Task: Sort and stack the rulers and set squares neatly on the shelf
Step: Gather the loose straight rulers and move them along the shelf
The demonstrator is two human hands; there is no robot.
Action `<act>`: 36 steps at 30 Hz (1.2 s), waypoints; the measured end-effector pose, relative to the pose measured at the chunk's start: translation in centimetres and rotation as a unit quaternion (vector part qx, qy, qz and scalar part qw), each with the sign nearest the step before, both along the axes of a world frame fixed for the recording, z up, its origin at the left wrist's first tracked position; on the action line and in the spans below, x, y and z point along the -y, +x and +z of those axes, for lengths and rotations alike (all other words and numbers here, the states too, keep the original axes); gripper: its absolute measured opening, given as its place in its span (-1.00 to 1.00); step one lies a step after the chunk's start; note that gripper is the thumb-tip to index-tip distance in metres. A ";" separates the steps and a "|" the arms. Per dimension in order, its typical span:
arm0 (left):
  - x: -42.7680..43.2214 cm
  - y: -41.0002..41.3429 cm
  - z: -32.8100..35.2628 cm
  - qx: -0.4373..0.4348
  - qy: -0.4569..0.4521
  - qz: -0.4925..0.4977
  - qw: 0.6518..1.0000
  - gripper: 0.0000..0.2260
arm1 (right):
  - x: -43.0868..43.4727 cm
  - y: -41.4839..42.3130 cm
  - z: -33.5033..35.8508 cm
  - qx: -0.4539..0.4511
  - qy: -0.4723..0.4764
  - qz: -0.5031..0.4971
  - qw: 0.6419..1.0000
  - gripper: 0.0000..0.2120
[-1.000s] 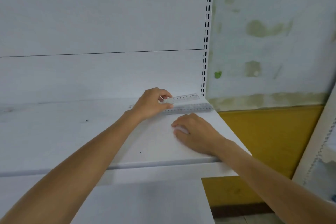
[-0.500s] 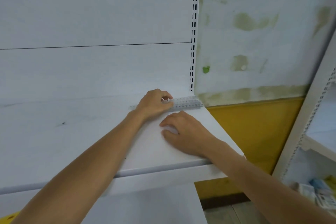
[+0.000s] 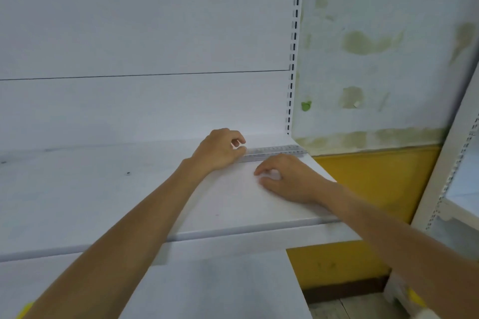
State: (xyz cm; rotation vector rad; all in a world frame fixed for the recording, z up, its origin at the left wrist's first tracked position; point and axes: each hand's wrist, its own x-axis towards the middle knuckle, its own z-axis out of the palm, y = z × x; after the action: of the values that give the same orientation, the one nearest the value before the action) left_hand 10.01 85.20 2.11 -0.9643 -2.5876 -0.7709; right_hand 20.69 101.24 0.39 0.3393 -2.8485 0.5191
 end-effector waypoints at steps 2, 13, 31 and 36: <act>4.1 0.2 0.2 -0.012 -0.010 0.029 0.999 -0.82 | 1.4 -1.0 1.0 -0.022 -0.003 -0.007 1.000 -0.75; 37.8 6.8 1.5 -0.026 0.009 0.261 0.965 -0.86 | 30.7 -7.6 5.6 -0.110 -0.044 0.135 0.984 -0.73; 64.4 10.4 -1.9 -0.003 0.041 0.381 0.924 -0.83 | 60.0 -11.7 3.2 -0.059 -0.033 0.261 0.963 -0.67; 67.1 5.5 -1.5 -0.002 0.033 0.376 0.926 -0.82 | 62.1 -17.2 3.7 -0.042 -0.018 0.271 0.962 -0.69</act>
State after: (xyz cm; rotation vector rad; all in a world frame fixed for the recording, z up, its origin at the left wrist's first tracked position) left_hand 15.55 18.13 0.61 0.0865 -2.5840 -0.6146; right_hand 3.45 39.17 4.13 1.1186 -2.6388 0.6302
